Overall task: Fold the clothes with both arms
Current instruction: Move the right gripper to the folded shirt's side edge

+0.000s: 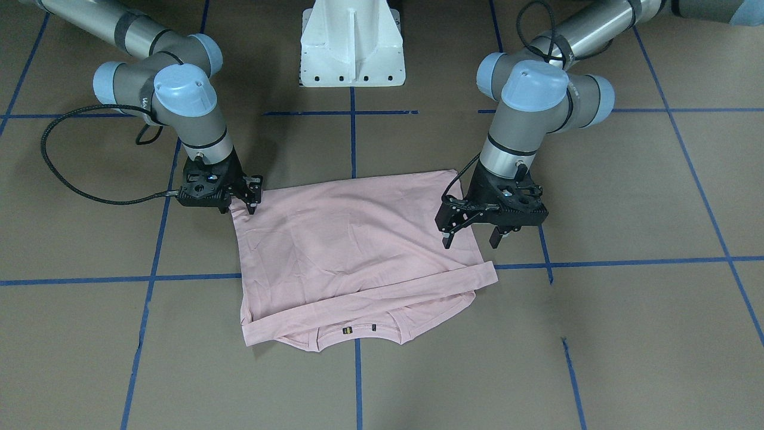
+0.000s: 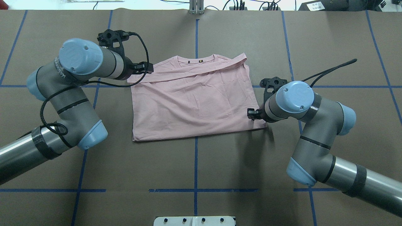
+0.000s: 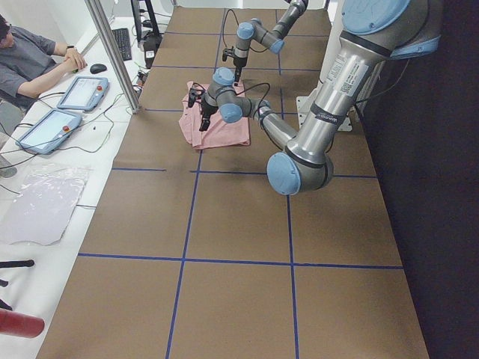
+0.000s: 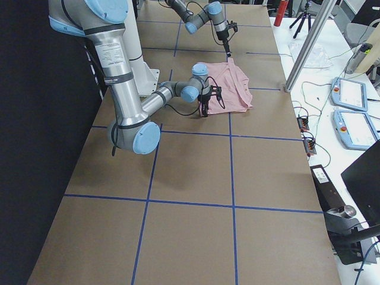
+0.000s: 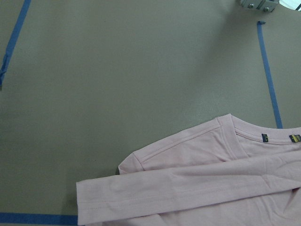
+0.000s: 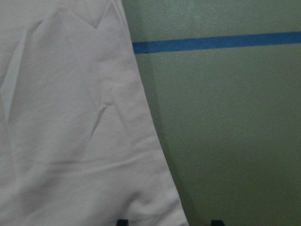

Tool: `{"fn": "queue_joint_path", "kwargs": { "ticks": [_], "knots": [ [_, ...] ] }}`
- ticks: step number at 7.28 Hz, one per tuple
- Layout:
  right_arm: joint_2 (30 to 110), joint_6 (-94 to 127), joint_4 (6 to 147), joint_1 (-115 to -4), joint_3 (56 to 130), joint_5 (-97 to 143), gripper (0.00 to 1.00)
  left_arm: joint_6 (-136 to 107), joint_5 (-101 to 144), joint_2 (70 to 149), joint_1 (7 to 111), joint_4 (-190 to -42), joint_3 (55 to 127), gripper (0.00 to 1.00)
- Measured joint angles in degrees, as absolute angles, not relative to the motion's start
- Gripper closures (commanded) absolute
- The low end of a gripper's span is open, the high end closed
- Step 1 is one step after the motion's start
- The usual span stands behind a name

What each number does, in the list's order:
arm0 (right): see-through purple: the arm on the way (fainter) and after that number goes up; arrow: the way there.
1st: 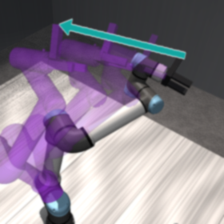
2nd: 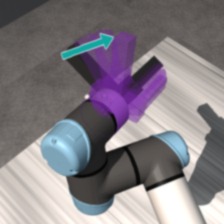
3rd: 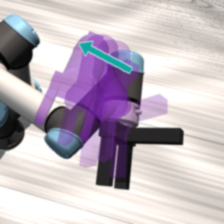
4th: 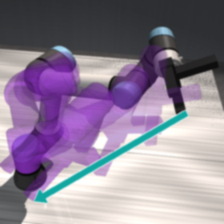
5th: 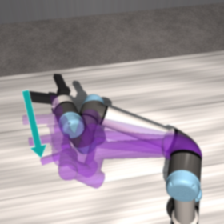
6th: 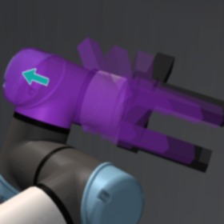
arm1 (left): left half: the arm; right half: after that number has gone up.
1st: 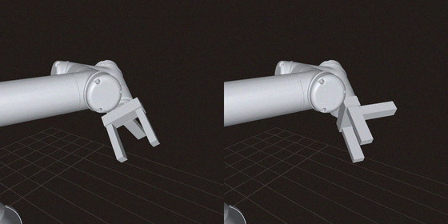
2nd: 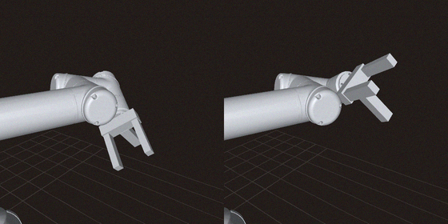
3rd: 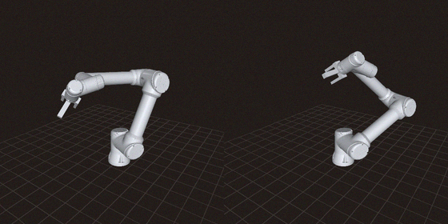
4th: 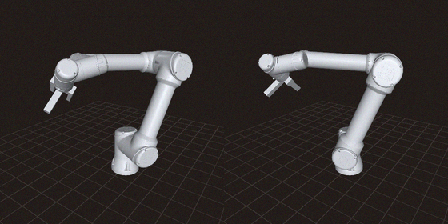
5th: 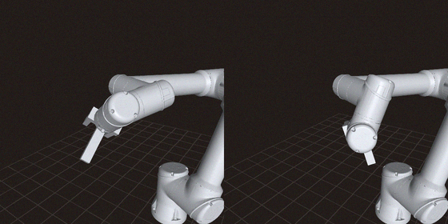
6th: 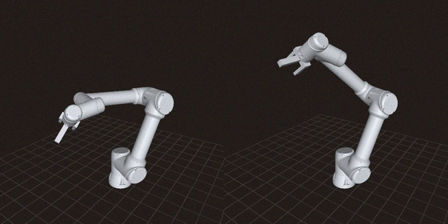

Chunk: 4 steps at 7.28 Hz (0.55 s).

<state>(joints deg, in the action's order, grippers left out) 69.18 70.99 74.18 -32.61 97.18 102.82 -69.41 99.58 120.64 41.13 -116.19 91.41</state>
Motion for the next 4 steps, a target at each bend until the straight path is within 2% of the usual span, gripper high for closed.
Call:
{"fn": "queue_joint_path", "kwargs": {
  "ticks": [4],
  "knots": [
    [69.29, 71.03, 74.10, -32.62, 98.04, 102.83, 1.00, -69.18, 99.52, 120.43, 41.06, -116.19, 91.35, 0.00]
  ]
}}
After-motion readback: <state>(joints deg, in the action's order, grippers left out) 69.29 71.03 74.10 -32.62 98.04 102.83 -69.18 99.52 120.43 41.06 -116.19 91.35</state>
